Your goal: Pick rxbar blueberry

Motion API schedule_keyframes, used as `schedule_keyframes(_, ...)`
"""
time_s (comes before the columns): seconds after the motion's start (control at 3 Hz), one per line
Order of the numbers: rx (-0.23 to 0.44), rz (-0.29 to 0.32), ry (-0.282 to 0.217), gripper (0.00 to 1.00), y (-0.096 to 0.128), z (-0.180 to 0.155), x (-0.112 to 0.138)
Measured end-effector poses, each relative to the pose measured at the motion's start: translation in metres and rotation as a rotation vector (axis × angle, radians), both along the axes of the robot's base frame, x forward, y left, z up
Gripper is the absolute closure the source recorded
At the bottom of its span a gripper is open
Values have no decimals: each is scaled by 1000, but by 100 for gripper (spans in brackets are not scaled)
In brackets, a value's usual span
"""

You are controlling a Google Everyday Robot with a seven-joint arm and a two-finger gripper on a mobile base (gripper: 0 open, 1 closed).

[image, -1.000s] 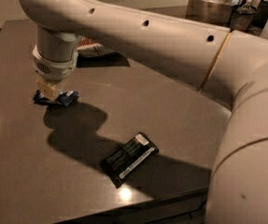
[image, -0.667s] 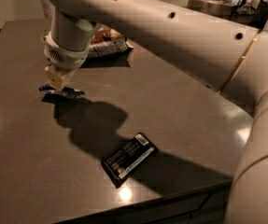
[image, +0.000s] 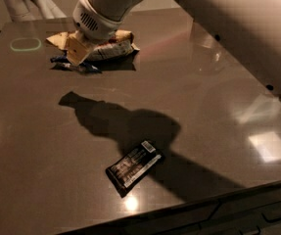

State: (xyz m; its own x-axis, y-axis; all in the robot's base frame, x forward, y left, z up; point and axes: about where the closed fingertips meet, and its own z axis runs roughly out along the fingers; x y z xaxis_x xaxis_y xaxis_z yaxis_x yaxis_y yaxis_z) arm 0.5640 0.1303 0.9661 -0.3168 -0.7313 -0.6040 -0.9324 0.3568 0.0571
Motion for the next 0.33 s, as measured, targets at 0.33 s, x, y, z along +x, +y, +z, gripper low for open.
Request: schedule_keyframes(0.33,0,0,0,100,0,0,0)
